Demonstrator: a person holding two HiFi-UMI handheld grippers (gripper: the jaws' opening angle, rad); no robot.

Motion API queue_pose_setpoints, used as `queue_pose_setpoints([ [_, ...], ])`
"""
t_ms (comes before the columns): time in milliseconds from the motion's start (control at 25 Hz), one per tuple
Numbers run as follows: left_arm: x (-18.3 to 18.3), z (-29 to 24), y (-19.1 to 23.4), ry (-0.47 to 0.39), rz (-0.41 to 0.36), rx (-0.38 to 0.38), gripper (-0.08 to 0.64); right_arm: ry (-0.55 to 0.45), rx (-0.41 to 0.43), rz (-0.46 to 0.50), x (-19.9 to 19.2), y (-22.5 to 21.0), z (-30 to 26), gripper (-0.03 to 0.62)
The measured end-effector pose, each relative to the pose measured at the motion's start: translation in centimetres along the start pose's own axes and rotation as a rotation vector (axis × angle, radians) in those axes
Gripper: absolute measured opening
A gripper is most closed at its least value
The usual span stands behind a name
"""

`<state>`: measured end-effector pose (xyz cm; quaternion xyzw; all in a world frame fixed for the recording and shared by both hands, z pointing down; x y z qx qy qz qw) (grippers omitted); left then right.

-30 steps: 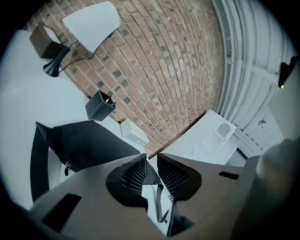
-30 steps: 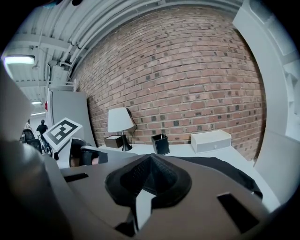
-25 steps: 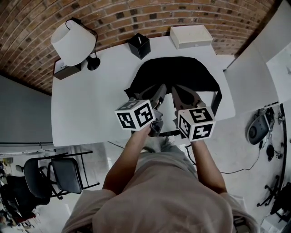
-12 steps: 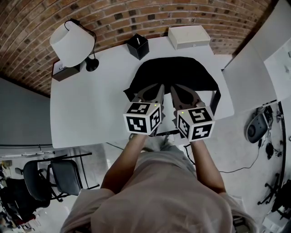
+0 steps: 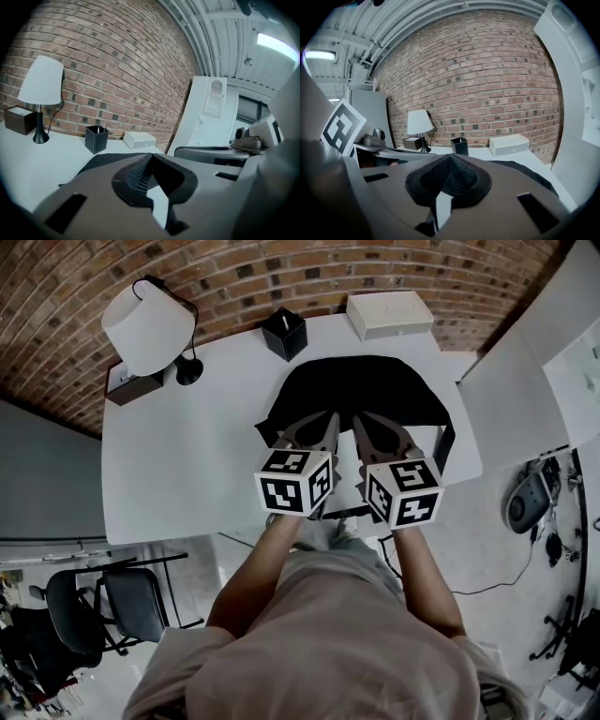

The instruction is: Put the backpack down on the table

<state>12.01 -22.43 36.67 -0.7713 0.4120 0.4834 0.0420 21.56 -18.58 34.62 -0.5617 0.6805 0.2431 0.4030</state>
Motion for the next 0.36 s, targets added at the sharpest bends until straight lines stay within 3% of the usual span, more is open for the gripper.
queue_pose_setpoints([
  [360,-0.21,0.06,0.04,0.001,0.017,-0.014,0.009,0.007,0.002,0.005,-0.15,0.19,-0.15,0.002],
])
Point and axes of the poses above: the fingertips, and each gripper's own axes: z backward along the fingers, y to its left, x out of its top, the point moved 6 cm from there along z, backward along the fingers, and after that the axes turned 14 degrees about y, right-handed, at the moved point
